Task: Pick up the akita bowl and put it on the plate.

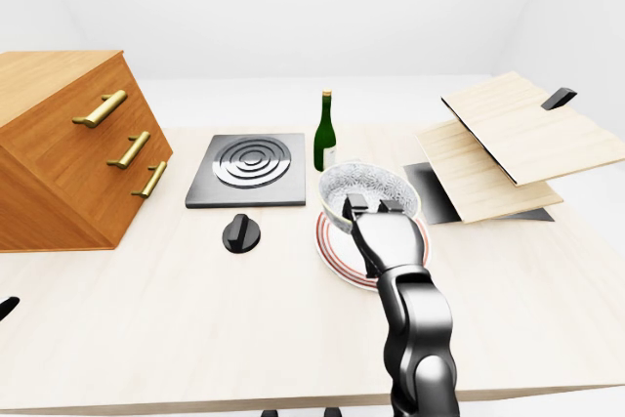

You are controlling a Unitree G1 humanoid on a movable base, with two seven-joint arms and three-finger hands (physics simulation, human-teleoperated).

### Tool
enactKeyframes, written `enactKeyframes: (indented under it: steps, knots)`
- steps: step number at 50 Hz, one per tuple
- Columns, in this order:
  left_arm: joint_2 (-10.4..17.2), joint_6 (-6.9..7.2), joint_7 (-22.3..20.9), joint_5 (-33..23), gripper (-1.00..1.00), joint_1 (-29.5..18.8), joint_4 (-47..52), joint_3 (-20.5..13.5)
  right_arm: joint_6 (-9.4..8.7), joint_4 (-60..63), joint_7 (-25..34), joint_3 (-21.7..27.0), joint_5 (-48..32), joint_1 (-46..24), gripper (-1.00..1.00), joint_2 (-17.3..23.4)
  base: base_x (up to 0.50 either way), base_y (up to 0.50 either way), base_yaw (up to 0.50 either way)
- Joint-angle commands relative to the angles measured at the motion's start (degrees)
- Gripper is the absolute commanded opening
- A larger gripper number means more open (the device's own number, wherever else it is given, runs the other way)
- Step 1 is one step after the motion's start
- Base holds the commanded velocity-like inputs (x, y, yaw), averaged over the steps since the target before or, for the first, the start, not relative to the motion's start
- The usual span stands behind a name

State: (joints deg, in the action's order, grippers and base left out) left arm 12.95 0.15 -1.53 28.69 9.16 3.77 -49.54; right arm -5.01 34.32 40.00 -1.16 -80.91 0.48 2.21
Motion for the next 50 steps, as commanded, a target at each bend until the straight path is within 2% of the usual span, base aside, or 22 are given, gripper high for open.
enactKeyframes:
  steps: [1,9,14,21,24,33,42,50]
  knots:
    - [-0.1,0.20,0.0,-0.1,1.00,-0.1,0.2,-0.1,0.01,-3.0,0.0,1.4,-1.4,-0.1,-1.00,0.8,0.00,0.00,0.00]
    - [0.0,-0.06,0.1,-0.1,1.00,-0.1,-0.1,0.0,0.01,-3.0,0.0,1.6,-1.6,-2.1,-1.00,1.2,0.00,0.00,0.00]
    - [0.2,-0.95,0.0,-0.1,1.00,-0.4,-1.2,0.3,0.01,-4.2,0.0,3.2,-0.7,-4.8,-1.00,2.1,0.00,0.00,0.00]
    - [0.3,-0.99,0.2,0.0,1.00,-0.3,-1.2,0.5,0.01,-5.5,0.0,4.5,-0.2,-7.4,-1.00,3.6,0.00,0.00,0.00]
    - [0.4,-1.73,-0.1,0.0,1.00,-0.4,-2.2,0.5,0.01,-6.2,0.0,4.7,-0.3,-8.1,-1.00,3.8,0.00,0.00,0.00]
    - [0.3,-0.96,0.1,0.3,1.00,-0.1,-1.1,0.3,0.01,-8.4,0.0,5.1,0.4,-9.2,-1.00,4.6,0.00,0.00,0.00]
    - [0.2,-1.26,0.1,0.1,1.00,-0.2,-1.4,0.3,0.01,-9.9,0.0,4.6,0.6,-8.8,-1.00,4.5,0.00,0.00,0.00]
    - [0.2,-0.73,0.1,0.2,1.00,-0.1,-0.8,0.2,0.01,-11.2,0.0,4.2,0.4,-9.6,-1.00,4.5,0.00,0.00,0.00]
